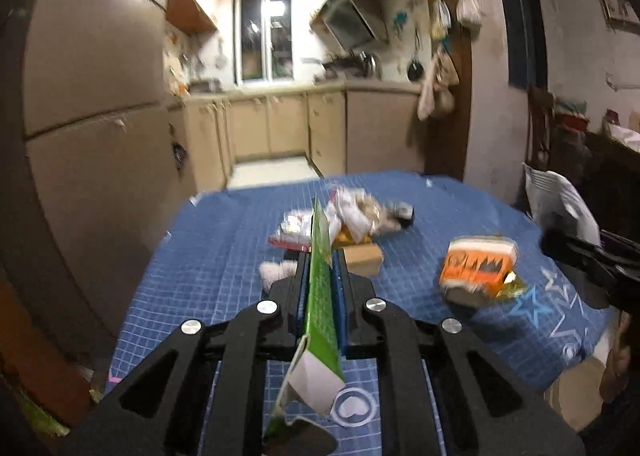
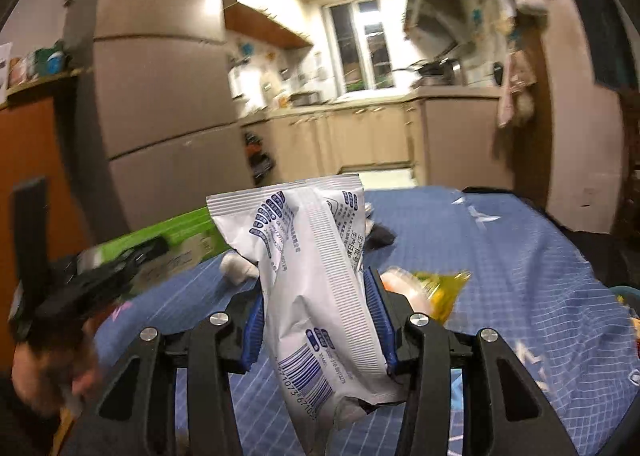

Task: Collect trash
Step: 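Carry the green box and white bag over the white bucket with both tools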

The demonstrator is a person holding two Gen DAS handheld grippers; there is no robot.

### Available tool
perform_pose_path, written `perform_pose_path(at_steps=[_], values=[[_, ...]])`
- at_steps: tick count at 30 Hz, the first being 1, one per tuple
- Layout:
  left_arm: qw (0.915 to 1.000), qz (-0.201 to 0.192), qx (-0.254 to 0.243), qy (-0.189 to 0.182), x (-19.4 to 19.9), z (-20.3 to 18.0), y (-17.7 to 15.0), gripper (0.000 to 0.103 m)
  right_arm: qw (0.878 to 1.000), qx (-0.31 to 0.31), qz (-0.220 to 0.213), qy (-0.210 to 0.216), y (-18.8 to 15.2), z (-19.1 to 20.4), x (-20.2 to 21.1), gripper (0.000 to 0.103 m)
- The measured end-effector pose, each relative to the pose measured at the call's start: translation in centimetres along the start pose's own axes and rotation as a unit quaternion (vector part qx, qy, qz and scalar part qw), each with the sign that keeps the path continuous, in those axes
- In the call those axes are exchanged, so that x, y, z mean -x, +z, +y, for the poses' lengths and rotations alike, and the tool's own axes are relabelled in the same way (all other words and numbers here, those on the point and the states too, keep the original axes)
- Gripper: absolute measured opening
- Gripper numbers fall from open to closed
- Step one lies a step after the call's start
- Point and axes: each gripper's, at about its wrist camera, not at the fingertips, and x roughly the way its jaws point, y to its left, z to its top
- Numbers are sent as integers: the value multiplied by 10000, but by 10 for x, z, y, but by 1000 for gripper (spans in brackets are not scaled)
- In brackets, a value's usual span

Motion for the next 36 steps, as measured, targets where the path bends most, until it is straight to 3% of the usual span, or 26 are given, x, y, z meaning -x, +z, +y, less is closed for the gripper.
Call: perform_pose_path(at_steps=[4,14,23,36], values=[[9993,-307,65,216,17,-18,5,10,9989,2,-228,-420,14,-1,4,47],[9980,-623,83,-98,37,-41,23,10,9943,105,-467,-950,27,-2,33,47],[9928,-805,-210,-866,41,-99,32,10,9816,-84,-654,-1791,23,-36,91,47],[9729,-914,-596,-2038,61,-216,20,10,9478,-494,-803,-3047,-4,-132,221,47]])
